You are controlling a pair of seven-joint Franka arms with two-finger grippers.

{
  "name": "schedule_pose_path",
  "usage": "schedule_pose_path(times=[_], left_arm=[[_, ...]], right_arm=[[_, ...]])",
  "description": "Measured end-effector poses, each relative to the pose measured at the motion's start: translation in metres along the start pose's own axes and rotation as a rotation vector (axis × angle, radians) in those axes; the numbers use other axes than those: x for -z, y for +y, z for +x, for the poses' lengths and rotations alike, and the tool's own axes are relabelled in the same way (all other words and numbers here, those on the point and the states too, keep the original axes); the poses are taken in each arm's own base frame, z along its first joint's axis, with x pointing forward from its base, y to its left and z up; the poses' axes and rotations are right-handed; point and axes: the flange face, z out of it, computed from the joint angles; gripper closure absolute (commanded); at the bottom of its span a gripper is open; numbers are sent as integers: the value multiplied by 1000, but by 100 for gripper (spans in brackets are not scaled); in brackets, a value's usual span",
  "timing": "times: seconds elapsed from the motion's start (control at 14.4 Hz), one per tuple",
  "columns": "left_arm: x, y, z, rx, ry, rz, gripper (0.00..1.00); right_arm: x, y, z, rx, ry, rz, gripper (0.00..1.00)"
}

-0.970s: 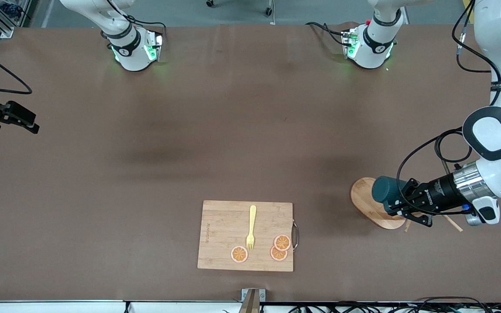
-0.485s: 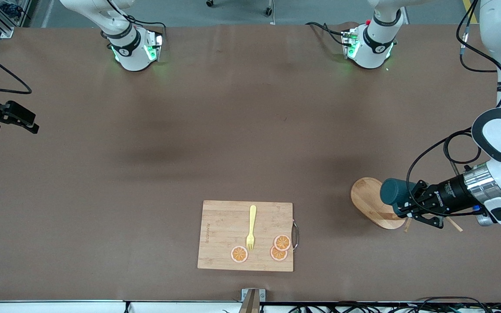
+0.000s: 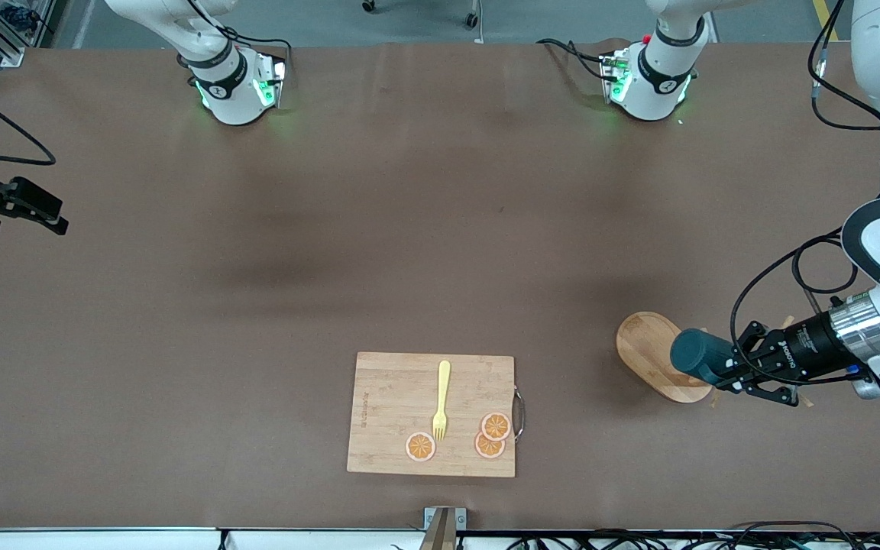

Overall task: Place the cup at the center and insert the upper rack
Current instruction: 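Open the left gripper and withdraw it from the hanging mug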

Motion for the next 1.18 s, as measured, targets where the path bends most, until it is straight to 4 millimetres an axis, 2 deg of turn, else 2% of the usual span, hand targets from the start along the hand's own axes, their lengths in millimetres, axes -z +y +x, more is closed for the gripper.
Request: schedule_pose_path(times=[0.21,0.35,0.62,0.76,0.97,1.18], left_arm=[[8,5,-3,-8,6,-24,0],[21,10,-11,-33,21,-42,0],[60,15,-46,-150,115,-50,0],[85,8,-70,-246,181,3,0],[118,-12,-105,-477,244,146,0],[146,-31,-123,-706,282,278,0]], right_arm=[[0,0,0,0,0,0,0],[0,0,0,0,0,0,0],[0,0,0,0,0,0,0],[0,0,0,0,0,0,0],[0,0,0,0,0,0,0],[0,0,0,0,1,0,0]])
